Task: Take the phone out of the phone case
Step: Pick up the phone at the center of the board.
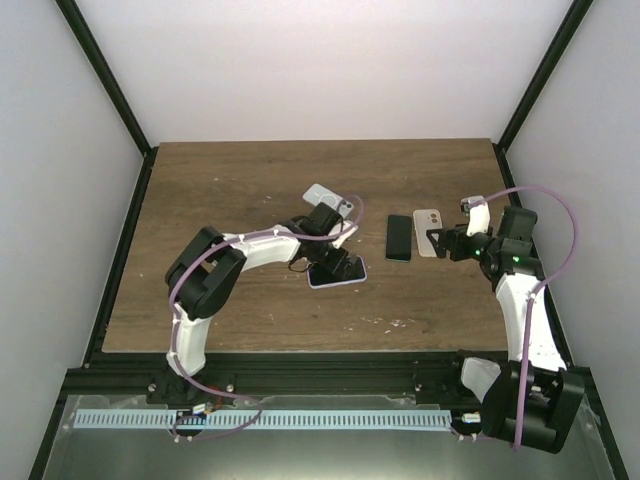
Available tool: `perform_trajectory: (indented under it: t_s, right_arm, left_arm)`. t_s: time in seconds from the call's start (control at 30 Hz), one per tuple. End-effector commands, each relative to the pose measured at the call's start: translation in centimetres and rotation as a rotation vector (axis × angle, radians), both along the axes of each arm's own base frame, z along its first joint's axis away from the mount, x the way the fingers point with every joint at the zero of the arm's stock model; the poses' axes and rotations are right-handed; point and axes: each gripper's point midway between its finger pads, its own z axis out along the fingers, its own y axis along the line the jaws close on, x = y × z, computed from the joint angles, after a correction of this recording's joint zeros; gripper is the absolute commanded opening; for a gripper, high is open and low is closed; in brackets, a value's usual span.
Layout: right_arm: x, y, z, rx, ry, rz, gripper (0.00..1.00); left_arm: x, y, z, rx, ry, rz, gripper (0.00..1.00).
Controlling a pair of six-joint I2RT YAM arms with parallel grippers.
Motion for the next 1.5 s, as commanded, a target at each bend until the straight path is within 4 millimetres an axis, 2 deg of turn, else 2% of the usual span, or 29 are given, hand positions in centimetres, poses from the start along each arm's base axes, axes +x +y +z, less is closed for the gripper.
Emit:
perform_trajectory:
  t_s: [0.0,0.2,0.4,0.5,0.6,0.63,0.7,0.87,1.2,1.33,1.47]
  right_arm:
    - [0.3,0.4,1.4,0.003,-0.030,0.036,0.89]
    - [0.2,0.6,1.3,0.009,-0.021,0.047,0.89]
    - [0.0,0.7,1.7,0.006,-0.035,0.055,0.90]
    - [0.0,0.8,1.8,0.007,-0.038,0.063,0.90]
    - [0.0,0.8,1.5,0.006,-0.030,0.061,0.90]
    - [0.0,0.8,1.4,0.006,-0.026,0.061,0.90]
    - [0.0,0.7,1.4,0.003,-0.025,0.058,0.90]
    - [0.0,0.5,1.5,-0.006,-0.029,0.052,0.90]
    - [-0.2,0.6,1.7,-0.012,-0.039,0.051,0.91]
    - [-0.2,0.6,1.7,-0.010,-0.036,0.054,0.91]
    - [-0.2,0.6,1.9,-0.015,-0.044,0.054,0.91]
  left_arm:
    - [-4.6,1.3,-3.0,0.201,0.047,-0.104,1.00]
    - [-7.6,3.0,-4.3,0.407,0.015,-0.147,1.00]
    - [-11.4,4.9,-4.0,0.508,0.060,-0.167,1.00]
    - [-11.9,6.0,-3.9,0.533,0.067,-0.142,1.00]
    - [-11.5,6.4,-3.8,0.560,0.052,-0.126,0.96]
    - [-11.1,6.3,-3.7,0.561,0.037,-0.116,0.92]
    - [-10.7,5.9,-3.6,0.548,0.024,-0.117,0.91]
    - [-10.4,5.0,-4.2,0.575,0.044,-0.159,1.00]
    - [-7.4,2.2,-3.6,0.556,0.034,-0.109,1.00]
    - [-6.9,1.6,-3.8,0.562,0.040,-0.100,0.95]
    - [-7.1,1.7,-4.1,0.567,0.054,-0.099,0.83]
